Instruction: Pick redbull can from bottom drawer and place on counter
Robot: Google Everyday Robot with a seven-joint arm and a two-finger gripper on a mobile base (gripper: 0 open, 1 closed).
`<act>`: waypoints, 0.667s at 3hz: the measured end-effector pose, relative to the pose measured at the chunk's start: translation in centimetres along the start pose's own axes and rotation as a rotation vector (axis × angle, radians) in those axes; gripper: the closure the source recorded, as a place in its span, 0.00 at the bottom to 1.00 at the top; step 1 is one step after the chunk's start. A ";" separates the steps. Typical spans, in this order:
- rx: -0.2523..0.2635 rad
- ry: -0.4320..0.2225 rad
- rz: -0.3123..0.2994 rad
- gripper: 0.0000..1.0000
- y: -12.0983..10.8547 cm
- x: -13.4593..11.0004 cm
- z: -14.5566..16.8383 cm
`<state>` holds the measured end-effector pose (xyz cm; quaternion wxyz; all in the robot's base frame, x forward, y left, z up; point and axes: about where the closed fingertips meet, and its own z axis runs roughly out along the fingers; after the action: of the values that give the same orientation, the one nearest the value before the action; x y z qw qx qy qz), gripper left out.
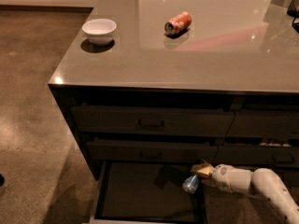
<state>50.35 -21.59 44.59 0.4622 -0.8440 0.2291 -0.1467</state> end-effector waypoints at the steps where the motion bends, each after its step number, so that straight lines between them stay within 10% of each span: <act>1: 0.000 0.000 0.000 1.00 0.0 0.0 0.0; 2: 0.078 -0.028 -0.017 1.00 -3.0 0.2 -0.3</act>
Offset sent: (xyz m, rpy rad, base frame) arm 0.0187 0.0222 0.0710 0.1639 -0.1042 0.0824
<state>51.13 -20.48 47.28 0.4965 -0.8293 0.2096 -0.1478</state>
